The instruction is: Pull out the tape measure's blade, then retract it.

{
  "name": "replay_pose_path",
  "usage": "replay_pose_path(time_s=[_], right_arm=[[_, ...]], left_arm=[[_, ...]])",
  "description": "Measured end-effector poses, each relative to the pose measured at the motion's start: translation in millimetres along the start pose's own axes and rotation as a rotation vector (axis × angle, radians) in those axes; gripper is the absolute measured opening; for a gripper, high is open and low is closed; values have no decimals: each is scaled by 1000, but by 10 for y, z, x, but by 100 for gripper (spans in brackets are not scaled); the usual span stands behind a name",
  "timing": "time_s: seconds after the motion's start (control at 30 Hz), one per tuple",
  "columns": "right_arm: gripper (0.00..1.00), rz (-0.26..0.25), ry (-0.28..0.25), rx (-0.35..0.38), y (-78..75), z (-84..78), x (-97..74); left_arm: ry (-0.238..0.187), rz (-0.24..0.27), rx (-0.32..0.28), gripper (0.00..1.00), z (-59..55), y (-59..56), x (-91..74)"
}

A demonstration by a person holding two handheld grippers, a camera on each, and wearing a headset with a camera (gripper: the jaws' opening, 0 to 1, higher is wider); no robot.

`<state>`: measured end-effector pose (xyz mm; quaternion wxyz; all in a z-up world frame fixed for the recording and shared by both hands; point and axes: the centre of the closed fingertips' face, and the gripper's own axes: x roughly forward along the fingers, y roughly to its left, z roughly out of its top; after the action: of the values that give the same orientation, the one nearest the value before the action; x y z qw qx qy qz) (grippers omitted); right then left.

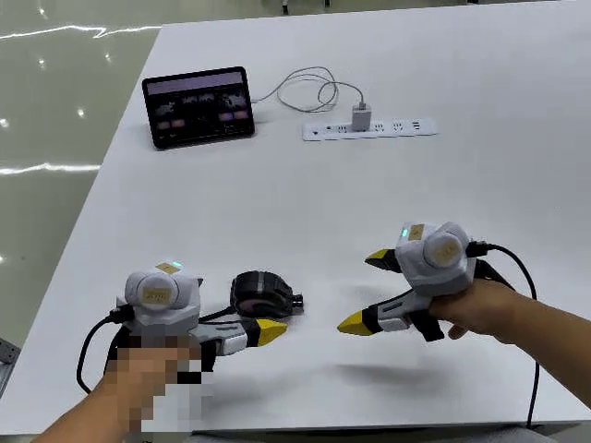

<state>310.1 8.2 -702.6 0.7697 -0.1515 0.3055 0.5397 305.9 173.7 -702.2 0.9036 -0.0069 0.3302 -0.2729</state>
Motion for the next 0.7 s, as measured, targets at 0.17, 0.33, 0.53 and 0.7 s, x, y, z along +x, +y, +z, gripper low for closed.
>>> replay_pose_path(time_s=[0.17, 0.33, 0.53, 0.7], right_arm=[[77, -37, -7, 28, -59, -157, -190], [80, -77, -17, 49, -104, -286, -358], [85, -116, -37, 84, -162, -407, -585], [89, -150, -30, 90, -198, -524, -777]], left_arm=[[-1, -1, 11, 100, -20, 59, -72], [1, -8, 27, 100, -54, 86, -141], [-2, -10, 37, 100, -83, 84, -228], [-13, -2, 29, 100, -96, 121, -304]])
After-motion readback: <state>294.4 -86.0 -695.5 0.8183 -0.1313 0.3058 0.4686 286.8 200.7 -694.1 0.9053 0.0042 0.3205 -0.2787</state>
